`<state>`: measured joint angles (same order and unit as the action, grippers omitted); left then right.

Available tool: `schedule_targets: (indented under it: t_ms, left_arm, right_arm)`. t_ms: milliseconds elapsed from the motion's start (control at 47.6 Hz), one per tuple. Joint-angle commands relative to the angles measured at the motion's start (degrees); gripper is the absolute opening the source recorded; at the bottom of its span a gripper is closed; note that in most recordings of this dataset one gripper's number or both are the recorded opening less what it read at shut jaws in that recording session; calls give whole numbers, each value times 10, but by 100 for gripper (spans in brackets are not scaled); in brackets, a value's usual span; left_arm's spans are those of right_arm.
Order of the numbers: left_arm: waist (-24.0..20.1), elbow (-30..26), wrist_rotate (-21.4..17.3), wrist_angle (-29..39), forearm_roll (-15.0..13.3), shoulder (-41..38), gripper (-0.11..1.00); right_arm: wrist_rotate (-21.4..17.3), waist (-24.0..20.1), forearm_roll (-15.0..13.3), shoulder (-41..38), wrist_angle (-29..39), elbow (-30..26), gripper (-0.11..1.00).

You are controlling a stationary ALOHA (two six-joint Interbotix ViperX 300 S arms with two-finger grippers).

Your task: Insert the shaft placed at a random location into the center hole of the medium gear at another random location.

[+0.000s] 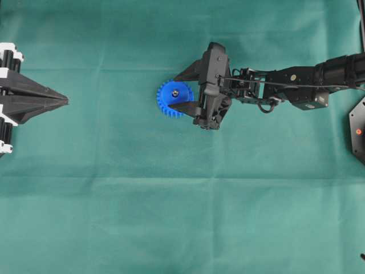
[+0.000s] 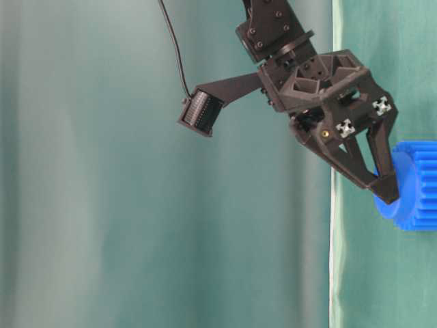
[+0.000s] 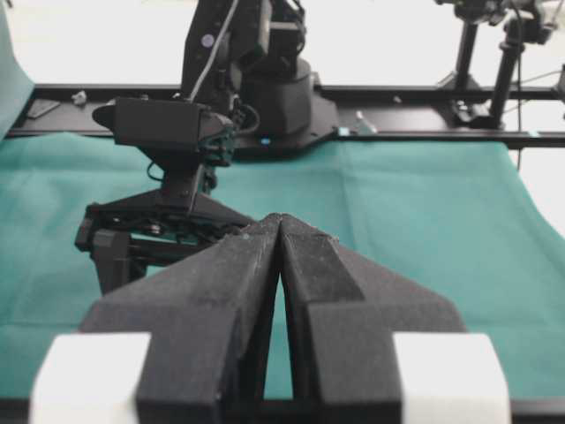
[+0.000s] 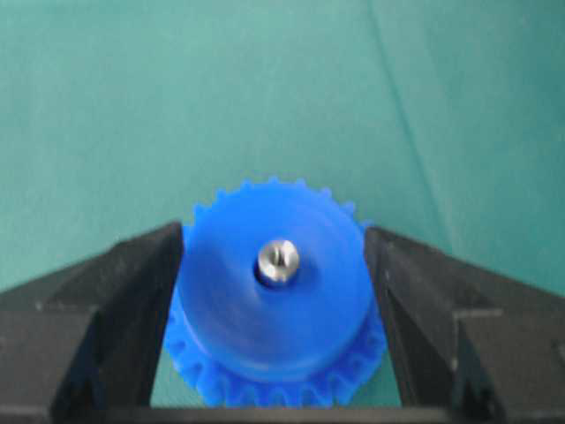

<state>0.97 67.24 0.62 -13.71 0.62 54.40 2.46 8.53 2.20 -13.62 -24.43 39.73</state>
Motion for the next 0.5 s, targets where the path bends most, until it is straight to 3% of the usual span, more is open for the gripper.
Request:
schedule_targets:
  t_ms: [0,483]
  left_arm:
    - [2,-11,0,-3,1,-4,0]
    - [2,-11,1,-3,1,-4,0]
  right_arm:
    - [2,-2,2,21,-4,-13,82]
    - [2,-2,1,98,19,-5,82]
